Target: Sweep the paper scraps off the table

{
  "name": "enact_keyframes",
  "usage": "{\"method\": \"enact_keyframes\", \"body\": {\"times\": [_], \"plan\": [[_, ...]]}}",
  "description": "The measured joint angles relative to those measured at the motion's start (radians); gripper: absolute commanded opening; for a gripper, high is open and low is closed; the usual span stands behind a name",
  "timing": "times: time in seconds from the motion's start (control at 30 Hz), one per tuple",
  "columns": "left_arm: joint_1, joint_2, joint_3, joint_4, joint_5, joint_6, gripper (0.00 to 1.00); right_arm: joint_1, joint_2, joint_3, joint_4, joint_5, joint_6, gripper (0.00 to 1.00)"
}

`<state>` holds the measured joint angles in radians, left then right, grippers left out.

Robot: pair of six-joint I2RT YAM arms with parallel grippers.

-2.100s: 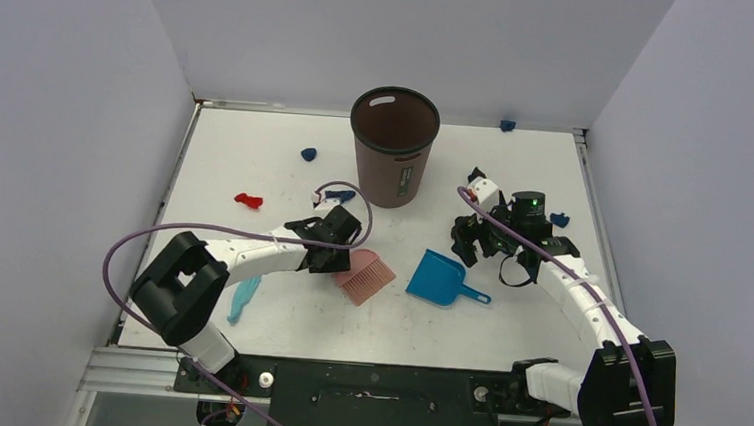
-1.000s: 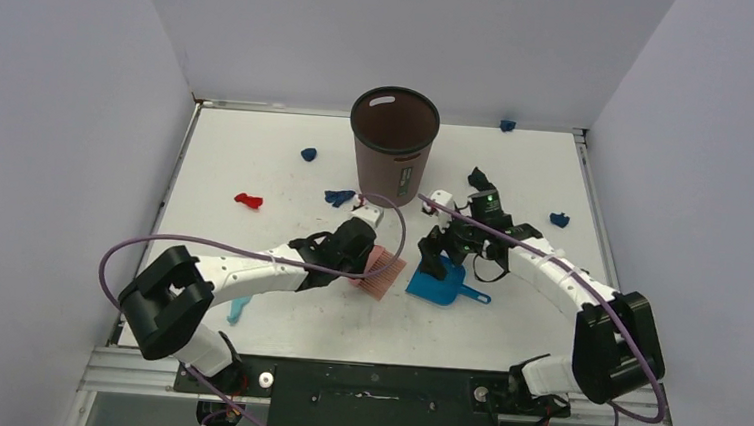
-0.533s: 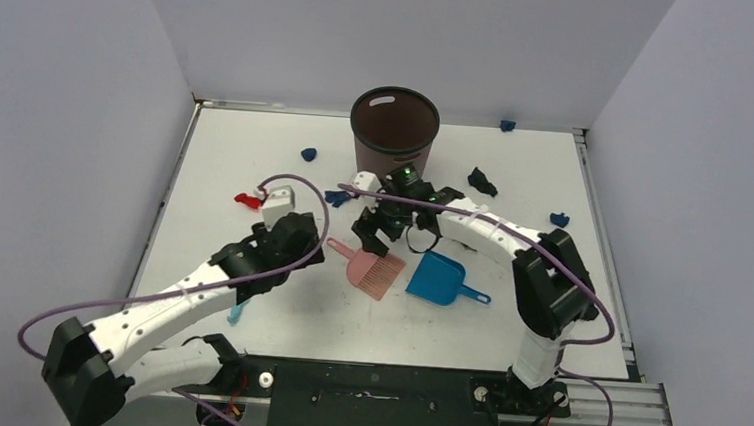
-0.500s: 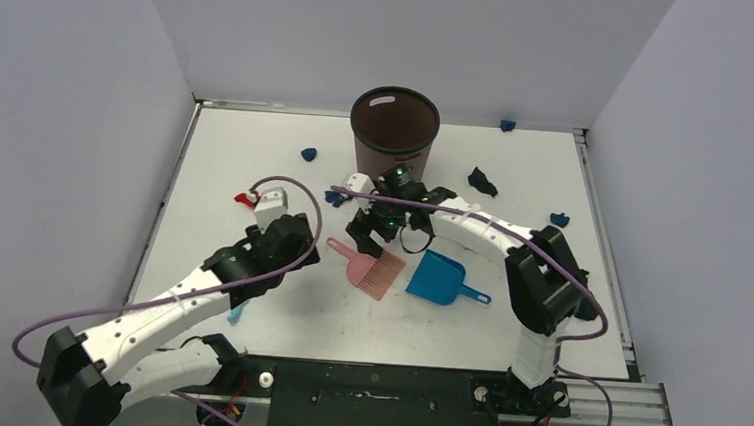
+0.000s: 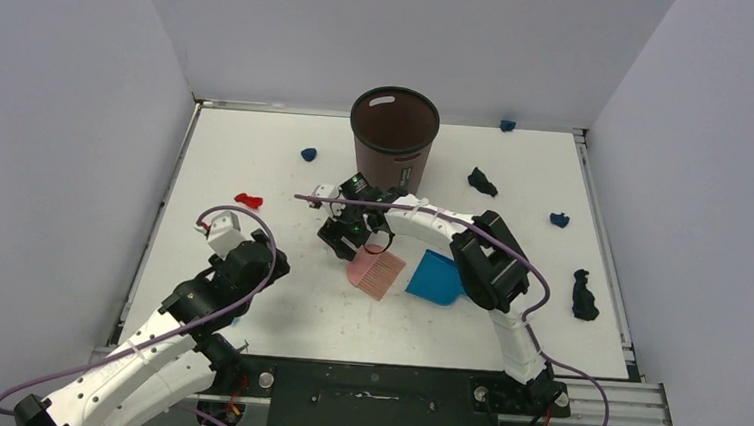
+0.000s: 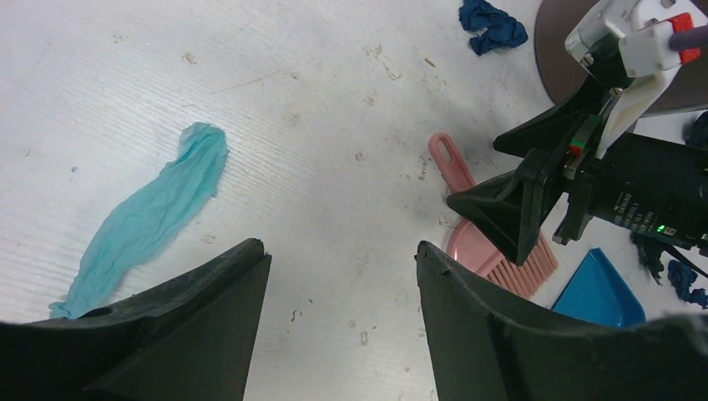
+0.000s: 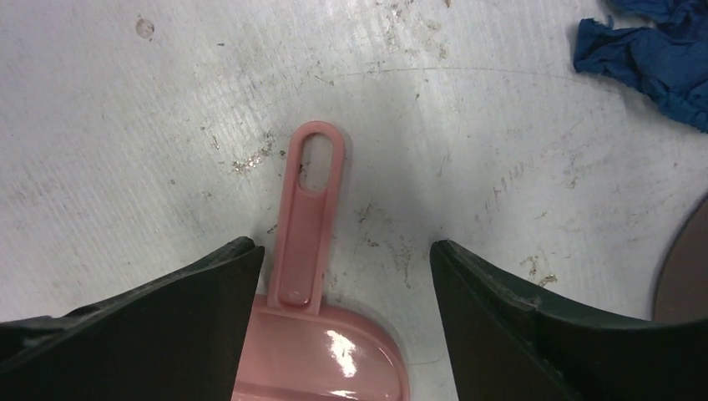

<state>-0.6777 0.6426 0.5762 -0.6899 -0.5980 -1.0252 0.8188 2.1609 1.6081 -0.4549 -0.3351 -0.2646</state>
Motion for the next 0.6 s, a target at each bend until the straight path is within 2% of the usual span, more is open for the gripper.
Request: {"method": "enact_keyframes", "body": {"times": [0.17,0.4,0.43,0.6], "plan": [[0.008,-0.03,-0.016,-0.005,-0.003,-0.019,0.63,0.008,0.033,0.042,-0.023,0.032,0.0,0.49],[0.012,-0.031,-0.021,-0.002,-0.013,-0.037,0.63,0.026,0.035,0.05,-0.043,0.043,0.009,0.09],[0.012,-0.031,-0.023,-0.001,-0.014,-0.038,0.63,0.028,0.035,0.053,-0.045,0.048,0.012,0.06],[0.012,-0.031,-0.049,0.034,-0.014,-0.04,0.64,0.023,0.027,0.049,-0.048,0.051,0.049,0.05]]}}
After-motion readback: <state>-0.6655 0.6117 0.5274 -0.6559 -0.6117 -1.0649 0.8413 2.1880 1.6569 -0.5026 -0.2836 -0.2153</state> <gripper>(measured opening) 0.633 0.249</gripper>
